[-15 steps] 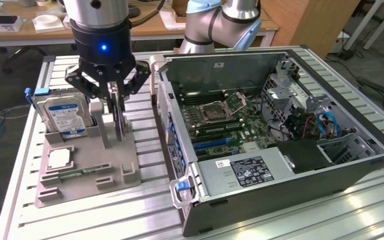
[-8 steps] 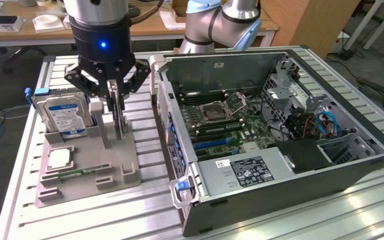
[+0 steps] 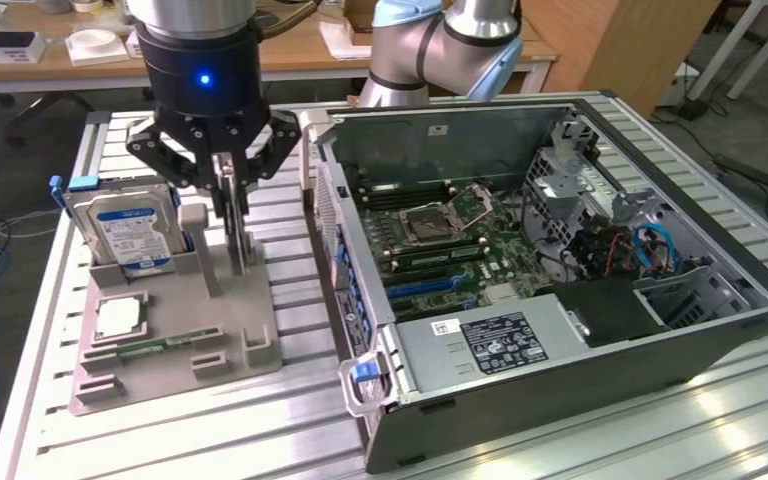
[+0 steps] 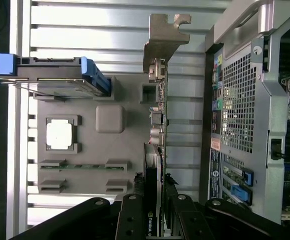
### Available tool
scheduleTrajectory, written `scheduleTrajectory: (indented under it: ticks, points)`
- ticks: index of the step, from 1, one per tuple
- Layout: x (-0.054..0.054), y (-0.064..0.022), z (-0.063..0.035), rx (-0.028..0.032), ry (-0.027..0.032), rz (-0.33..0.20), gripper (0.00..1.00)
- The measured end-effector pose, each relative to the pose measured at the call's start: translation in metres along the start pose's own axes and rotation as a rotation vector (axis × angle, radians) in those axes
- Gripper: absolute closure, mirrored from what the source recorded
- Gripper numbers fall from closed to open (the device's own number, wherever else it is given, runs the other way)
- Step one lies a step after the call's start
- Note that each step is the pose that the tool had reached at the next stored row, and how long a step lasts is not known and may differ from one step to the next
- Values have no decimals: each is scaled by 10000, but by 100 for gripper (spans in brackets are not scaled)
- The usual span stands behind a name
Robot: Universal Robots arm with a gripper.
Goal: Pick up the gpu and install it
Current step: 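Pick up the gpu and move the gpu toward the slot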
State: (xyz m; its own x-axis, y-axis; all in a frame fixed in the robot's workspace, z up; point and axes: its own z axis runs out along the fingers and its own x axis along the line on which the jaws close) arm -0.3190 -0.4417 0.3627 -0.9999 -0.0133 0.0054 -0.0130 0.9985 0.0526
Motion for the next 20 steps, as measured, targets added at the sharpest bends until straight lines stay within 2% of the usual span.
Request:
scheduleTrajectory:
  ticks: [20]
  points:
    - [1,12,-232,0,0,-9,74]
